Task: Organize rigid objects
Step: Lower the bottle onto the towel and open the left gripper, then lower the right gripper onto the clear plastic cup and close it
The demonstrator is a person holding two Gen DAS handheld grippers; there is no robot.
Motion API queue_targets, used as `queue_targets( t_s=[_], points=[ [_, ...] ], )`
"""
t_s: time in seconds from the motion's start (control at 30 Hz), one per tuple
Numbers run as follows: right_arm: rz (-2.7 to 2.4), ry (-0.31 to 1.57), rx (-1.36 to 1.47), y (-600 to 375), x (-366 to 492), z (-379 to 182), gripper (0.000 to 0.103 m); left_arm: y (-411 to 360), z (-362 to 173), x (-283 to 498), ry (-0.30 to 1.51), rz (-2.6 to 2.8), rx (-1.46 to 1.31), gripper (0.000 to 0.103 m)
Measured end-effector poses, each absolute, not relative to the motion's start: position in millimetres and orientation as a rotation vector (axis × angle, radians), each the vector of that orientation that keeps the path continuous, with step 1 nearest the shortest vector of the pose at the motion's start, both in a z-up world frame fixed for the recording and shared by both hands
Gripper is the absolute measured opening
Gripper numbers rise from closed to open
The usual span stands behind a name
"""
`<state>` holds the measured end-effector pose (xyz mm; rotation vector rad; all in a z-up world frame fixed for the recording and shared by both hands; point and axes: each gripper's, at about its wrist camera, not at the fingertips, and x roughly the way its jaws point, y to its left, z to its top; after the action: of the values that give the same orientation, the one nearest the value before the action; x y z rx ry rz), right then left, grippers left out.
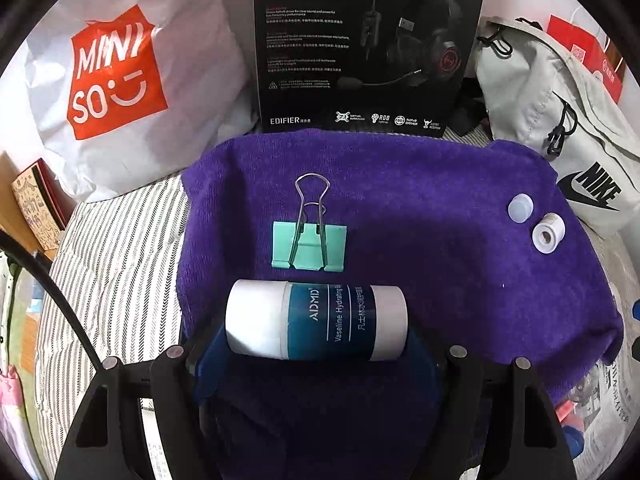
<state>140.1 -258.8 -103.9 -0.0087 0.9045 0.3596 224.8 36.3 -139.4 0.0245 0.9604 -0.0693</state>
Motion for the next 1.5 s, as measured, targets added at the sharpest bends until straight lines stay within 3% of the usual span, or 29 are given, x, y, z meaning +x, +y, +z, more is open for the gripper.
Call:
queue_targets(
  t_s=[0.3,0.6,1.03,1.1,1.17,1.23,1.5],
  points=[
    [0.363,0.919,0.012,-260,134,-108,0.061,31,-144,227,0.968,-0.069,0.069,0.075],
    [0.364,0.921,0.017,-262,125,-108,0.061,28,-142,222,1.018,-0.084,0.064,0.084],
    [0.41,0.92,0.04,-240,108,-114,0.062,38,-115,172,0.996,-0.054,0.054,0.086],
    [0.407,0.929,0.055,-233,115,-119,0.059,42,-109,160,0.984,-0.053,0.047,0.086],
    [0.399,0.952,0.075,-228,122,-125,0.048,48,-103,144,0.971,-0.055,0.038,0.086],
    [0.403,0.972,0.101,-223,129,-131,0.044,53,-100,131,0.963,-0.054,0.032,0.087],
    [0.353,1.01,0.116,-210,147,-146,0.043,73,-104,87,0.96,-0.058,-0.021,0.087]
  ],
)
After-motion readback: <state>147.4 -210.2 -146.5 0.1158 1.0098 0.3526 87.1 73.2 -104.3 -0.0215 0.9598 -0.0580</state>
